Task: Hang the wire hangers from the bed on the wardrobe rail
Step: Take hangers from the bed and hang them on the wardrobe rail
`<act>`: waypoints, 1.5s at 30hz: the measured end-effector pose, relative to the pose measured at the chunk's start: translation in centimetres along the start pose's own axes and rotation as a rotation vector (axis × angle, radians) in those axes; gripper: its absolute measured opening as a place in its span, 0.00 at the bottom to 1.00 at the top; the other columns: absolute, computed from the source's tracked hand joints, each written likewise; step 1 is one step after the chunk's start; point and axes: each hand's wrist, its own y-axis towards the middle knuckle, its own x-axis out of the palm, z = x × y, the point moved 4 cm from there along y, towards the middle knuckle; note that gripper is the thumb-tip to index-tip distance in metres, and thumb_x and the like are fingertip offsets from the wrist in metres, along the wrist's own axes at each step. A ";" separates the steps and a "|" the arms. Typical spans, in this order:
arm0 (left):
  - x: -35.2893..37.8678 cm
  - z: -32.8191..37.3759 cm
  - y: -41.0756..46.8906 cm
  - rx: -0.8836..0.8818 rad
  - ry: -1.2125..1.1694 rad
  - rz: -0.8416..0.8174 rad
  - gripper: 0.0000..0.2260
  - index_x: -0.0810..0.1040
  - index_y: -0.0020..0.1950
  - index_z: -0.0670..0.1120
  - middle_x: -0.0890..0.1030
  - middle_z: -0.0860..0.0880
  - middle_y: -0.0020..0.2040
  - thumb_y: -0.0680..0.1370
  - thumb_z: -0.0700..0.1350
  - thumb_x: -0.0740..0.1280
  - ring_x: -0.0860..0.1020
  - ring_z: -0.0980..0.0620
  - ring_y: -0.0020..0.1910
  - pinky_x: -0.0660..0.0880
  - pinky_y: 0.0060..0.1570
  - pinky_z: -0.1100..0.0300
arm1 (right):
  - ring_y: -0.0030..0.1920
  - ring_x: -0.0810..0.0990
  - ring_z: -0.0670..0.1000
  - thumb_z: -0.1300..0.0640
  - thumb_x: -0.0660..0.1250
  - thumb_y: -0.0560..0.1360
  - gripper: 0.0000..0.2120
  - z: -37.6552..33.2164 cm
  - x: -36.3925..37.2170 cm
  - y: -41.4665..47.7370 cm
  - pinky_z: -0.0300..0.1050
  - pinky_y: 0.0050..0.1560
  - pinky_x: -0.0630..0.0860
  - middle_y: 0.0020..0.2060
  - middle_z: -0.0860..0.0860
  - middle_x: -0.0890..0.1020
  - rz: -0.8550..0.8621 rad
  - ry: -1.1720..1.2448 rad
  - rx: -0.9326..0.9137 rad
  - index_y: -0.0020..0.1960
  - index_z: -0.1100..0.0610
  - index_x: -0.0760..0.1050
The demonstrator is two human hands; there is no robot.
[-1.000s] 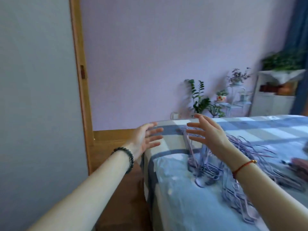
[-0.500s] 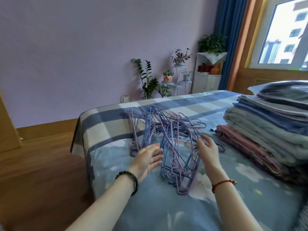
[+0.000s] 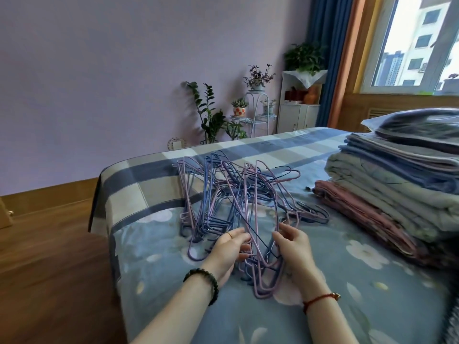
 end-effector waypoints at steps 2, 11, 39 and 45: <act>-0.1 -0.1 0.2 -0.004 0.022 0.026 0.18 0.66 0.68 0.37 0.75 0.48 0.44 0.78 0.38 0.61 0.70 0.56 0.36 0.69 0.29 0.69 | 0.31 0.69 0.46 0.67 0.64 0.73 0.18 -0.2 -0.1 -0.3 0.29 0.26 0.68 0.34 0.51 0.74 -0.033 0.095 0.048 0.63 0.65 0.71; 0.1 0.0 -0.3 -0.002 0.055 0.002 0.06 0.74 0.54 0.40 0.75 0.50 0.39 0.78 0.38 0.62 0.68 0.56 0.31 0.66 0.28 0.69 | 0.31 0.70 0.50 0.67 0.66 0.71 0.07 -1.9 0.3 -2.3 0.37 0.33 0.69 0.32 0.53 0.72 -0.040 0.071 0.000 0.46 0.59 0.72; 0.6 8.2 -5.1 0.177 -0.250 -0.108 0.06 0.73 0.51 0.48 0.78 0.50 0.41 0.77 0.39 0.64 0.75 0.54 0.37 0.71 0.36 0.63 | 0.38 0.84 0.53 0.66 0.54 0.79 0.11 -11.3 -0.8 -8.2 0.40 0.34 0.81 0.41 0.55 0.83 -0.087 0.292 -0.394 0.56 0.56 0.69; -5.1 13.0 -8.2 0.350 -0.392 0.004 0.07 0.77 0.47 0.47 0.82 0.51 0.35 0.79 0.38 0.60 0.77 0.54 0.35 0.75 0.34 0.63 | 0.35 0.84 0.53 0.65 0.53 0.79 0.11 -14.2 1.6 -10.9 0.42 0.36 0.81 0.42 0.57 0.83 -0.299 0.473 -0.419 0.54 0.55 0.72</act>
